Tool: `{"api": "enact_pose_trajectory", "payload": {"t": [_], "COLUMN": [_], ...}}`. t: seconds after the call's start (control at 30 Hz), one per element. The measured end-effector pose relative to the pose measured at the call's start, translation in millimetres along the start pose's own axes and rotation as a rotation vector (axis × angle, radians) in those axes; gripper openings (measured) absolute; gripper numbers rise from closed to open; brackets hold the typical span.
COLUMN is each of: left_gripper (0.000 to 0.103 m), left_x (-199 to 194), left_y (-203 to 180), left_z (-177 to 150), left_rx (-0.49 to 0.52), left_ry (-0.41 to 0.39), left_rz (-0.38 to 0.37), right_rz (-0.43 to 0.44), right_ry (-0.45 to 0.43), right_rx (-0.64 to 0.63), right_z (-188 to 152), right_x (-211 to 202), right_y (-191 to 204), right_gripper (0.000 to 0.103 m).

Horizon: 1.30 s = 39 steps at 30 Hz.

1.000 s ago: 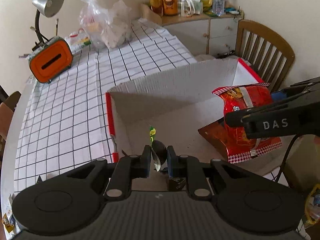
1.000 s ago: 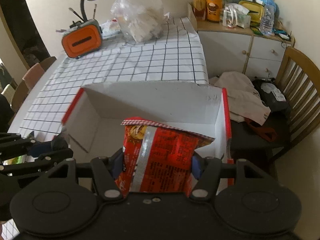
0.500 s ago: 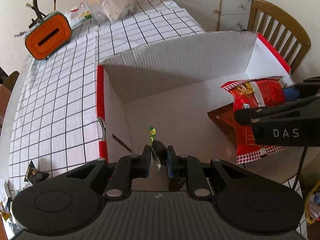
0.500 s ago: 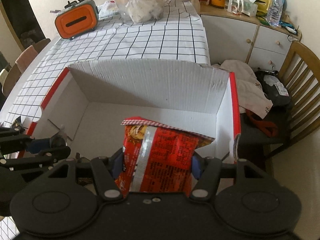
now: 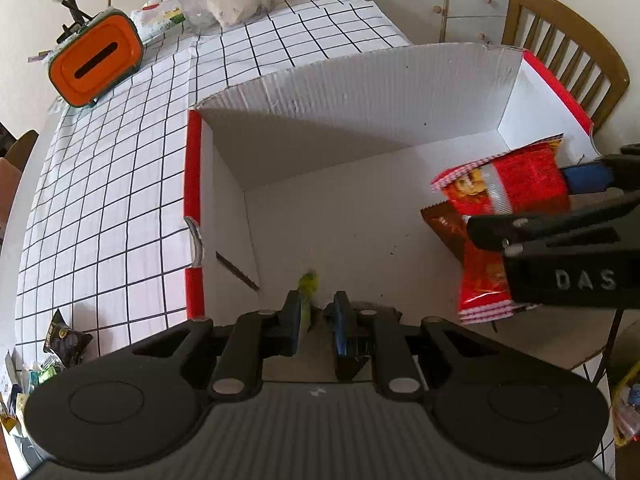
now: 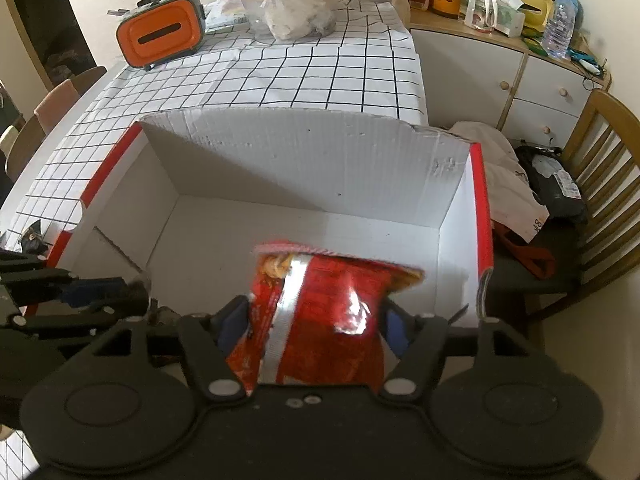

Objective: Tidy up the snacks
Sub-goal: 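Open the left tool dropping the candy while the right tool releases the red bag, then move both tools back from the box to the snack pile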

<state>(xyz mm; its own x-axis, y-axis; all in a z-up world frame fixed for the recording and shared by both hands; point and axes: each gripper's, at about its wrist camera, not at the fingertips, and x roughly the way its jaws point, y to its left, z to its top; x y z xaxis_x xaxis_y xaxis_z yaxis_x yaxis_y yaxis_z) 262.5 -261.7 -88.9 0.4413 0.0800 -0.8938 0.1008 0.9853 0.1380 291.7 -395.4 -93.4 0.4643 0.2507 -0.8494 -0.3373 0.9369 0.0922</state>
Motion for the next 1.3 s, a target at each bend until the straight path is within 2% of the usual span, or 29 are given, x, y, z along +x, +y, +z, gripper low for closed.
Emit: {"api": "enact_pose_trajectory", "payload": {"t": [0.03, 0.2, 0.33, 0.5, 0.57, 0.7, 0.77, 1.0, 1.17, 1.3], "left_gripper": [0.021, 0.033, 0.055, 0.062, 0.069, 0.070, 0.076, 0.079, 0.083, 0.084], "left_x": [-1, -9, -17, -30, -35, -48, -55, -82, -106, -123], "left_y": [1, 2, 4, 6, 9, 18, 21, 46, 66, 84], "left_z": [0, -2, -4, -7, -9, -12, -14, -25, -39, -51], "left_rx": [0.000, 0.000, -0.004, 0.004, -0.002, -0.018, -0.025, -0.070, -0.101, -0.124], "left_ry": [-0.004, -0.030, -0.061, -0.096, -0.112, -0.140, -0.155, -0.213, -0.279, -0.318], "left_rz": [-0.004, -0.009, -0.017, -0.018, -0.021, -0.051, -0.041, -0.095, -0.091, -0.083], "right_rz": [0.002, 0.008, 0.018, 0.037, 0.047, 0.071, 0.083, 0.118, 0.142, 0.171], "right_ry": [-0.006, -0.009, -0.022, -0.043, -0.055, -0.079, -0.091, -0.141, -0.177, -0.216], "right_rx": [0.001, 0.010, 0.011, 0.021, 0.025, 0.027, 0.026, 0.017, 0.007, 0.005], "right_z": [-1, -3, -6, -8, -8, -7, -7, -9, -10, -13], "right_x": [-1, -5, -14, -27, -34, -47, -54, -80, -98, -111], "right_y": [0, -3, -4, -2, -1, 5, 8, 27, 45, 61], "right_gripper": [0.083, 0.083, 0.084, 0.087, 0.088, 0.090, 0.090, 0.091, 0.091, 0.100]}}
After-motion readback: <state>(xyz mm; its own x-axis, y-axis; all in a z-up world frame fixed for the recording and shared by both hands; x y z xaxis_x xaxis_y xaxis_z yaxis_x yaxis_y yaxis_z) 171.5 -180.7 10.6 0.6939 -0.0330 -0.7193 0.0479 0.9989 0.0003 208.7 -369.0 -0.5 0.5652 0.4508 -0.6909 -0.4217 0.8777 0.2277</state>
